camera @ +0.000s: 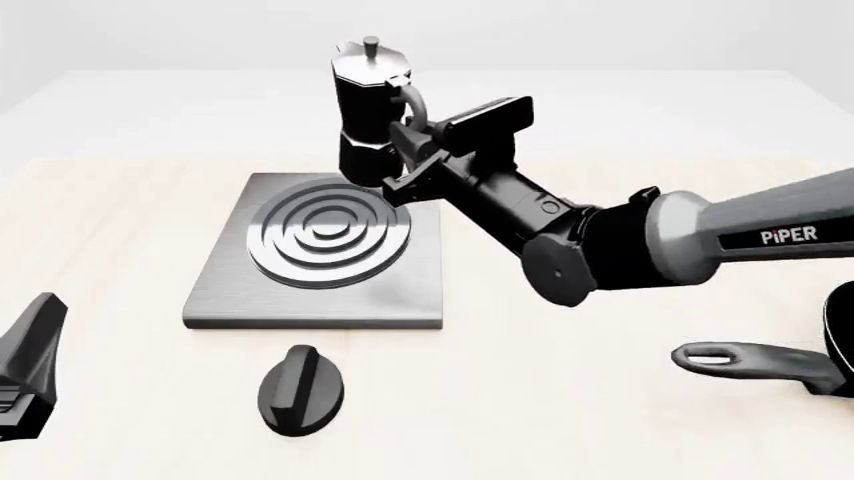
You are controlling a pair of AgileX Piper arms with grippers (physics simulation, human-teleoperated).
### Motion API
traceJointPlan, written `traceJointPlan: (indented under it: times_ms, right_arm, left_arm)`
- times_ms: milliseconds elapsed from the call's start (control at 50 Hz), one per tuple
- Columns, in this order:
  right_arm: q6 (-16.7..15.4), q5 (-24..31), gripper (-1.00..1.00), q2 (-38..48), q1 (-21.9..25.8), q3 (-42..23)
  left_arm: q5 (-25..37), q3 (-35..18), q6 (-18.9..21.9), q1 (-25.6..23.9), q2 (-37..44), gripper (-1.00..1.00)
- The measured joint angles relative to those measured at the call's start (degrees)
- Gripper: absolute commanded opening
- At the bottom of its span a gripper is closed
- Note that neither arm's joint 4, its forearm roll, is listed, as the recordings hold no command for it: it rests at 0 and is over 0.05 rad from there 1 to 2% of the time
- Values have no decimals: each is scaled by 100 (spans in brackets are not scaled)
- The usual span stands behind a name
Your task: Put the moka pot on the stove.
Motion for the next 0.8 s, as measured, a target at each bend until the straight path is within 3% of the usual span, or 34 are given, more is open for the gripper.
traceJointPlan:
  times_ms: [800]
  right_arm:
    - [106,107,-100,1217,205,-1203]
  left_arm:
    - [0,0,0,0,0,100]
